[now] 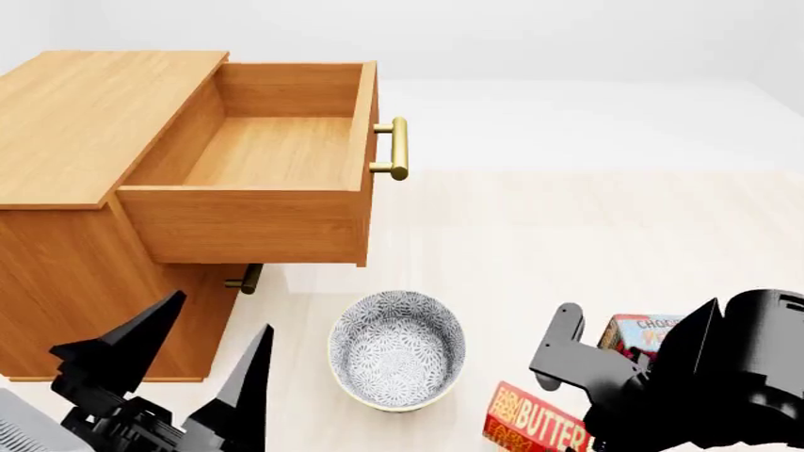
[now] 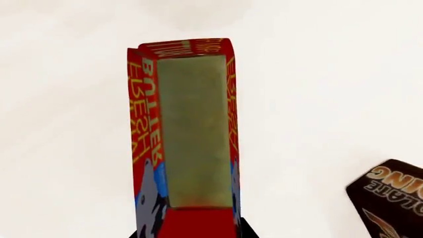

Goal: Put the butter at the back in the top drawer of the cabinet and close it.

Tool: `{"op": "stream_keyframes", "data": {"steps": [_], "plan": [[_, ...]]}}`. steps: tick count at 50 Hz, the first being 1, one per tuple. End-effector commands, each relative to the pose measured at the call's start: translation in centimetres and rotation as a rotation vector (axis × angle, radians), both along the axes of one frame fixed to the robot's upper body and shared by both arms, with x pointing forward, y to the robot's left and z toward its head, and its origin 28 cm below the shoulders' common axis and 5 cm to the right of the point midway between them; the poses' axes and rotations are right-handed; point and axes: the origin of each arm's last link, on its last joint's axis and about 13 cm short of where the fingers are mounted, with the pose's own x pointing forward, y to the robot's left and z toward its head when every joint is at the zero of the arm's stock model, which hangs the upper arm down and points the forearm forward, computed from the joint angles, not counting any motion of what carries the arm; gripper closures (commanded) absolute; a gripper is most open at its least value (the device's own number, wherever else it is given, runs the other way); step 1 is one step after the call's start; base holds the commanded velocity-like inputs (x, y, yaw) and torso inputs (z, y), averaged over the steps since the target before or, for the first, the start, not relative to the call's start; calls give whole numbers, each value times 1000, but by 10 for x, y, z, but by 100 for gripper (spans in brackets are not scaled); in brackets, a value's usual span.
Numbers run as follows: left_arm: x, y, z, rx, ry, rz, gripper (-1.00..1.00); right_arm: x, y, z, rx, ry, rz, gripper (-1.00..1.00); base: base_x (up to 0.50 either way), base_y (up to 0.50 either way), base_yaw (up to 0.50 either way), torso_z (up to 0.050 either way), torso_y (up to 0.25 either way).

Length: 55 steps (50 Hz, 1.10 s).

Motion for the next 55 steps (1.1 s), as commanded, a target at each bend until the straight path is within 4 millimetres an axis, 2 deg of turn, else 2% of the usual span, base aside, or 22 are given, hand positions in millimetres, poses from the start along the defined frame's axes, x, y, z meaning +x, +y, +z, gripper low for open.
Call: {"op": "stream_keyframes", "data": {"steps": [1, 7, 17, 27, 36, 46, 55], "plan": [[0, 0, 1, 11, -3, -3, -100, -10, 1, 29, -2, -79, 21, 100, 0, 0, 0, 0, 0], [-2, -1, 6, 33, -12, -6, -100, -18, 0, 41, -12, -102, 36, 100, 0, 0, 0, 0, 0], [-1, -3, 19, 109, -7, -133, -100, -30, 3, 67, 3, -157, 69, 100, 0, 0, 0, 0, 0], [11, 7, 50, 176, 37, -302, -100, -35, 8, 82, 11, -189, 98, 100, 0, 0, 0, 0, 0], [26, 13, 79, 313, 82, -434, -100, -40, 14, 102, -38, -209, 136, 100, 0, 0, 0, 0, 0], [37, 14, 114, 476, 172, -587, -100, -42, 22, 113, -101, -206, 203, 100, 0, 0, 0, 2, 2], [53, 11, 137, 609, 273, -666, -100, -43, 31, 120, -147, -191, 266, 100, 0, 0, 0, 0, 0]]}}
